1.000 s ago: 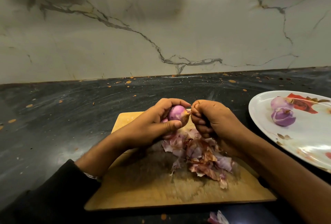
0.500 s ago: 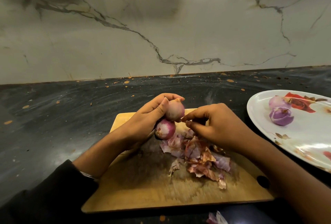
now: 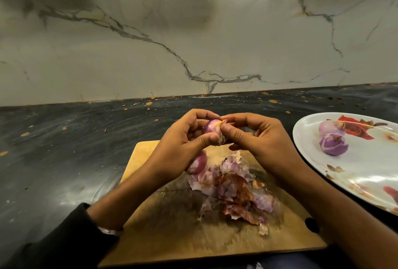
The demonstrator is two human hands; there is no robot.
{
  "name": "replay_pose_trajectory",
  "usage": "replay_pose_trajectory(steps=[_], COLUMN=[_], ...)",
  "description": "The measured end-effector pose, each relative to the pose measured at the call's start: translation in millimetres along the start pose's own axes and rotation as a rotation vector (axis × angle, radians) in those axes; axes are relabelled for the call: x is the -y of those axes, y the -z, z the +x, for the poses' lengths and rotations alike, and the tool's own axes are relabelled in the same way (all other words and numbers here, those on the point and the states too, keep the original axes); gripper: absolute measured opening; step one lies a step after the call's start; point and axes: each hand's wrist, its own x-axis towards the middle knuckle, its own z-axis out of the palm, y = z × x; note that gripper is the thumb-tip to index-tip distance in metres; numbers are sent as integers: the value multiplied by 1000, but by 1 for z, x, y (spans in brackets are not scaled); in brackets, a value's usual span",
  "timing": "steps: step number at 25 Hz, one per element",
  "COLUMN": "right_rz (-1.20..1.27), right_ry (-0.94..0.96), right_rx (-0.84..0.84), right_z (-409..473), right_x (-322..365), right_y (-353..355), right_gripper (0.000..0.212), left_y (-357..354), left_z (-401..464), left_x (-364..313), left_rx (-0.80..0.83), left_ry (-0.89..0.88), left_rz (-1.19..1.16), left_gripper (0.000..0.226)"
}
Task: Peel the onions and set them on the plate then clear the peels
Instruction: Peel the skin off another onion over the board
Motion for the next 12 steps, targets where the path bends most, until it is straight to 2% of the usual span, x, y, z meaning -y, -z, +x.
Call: replay_pose_trajectory(steps=[6,12], right_rz=[145,66], right_ry=[-33,3], right_rx=[-1,3], right_z=[-4,-6], right_x=[2,1], right_y=[-2,-4], right_gripper=[20,11], left_y=[-1,-4], left_z=[-9,-14], left_x=[4,2], left_rx=[-97,-178], left_ry=[-108,-148], left_rz=[190,228], left_gripper=[52,55])
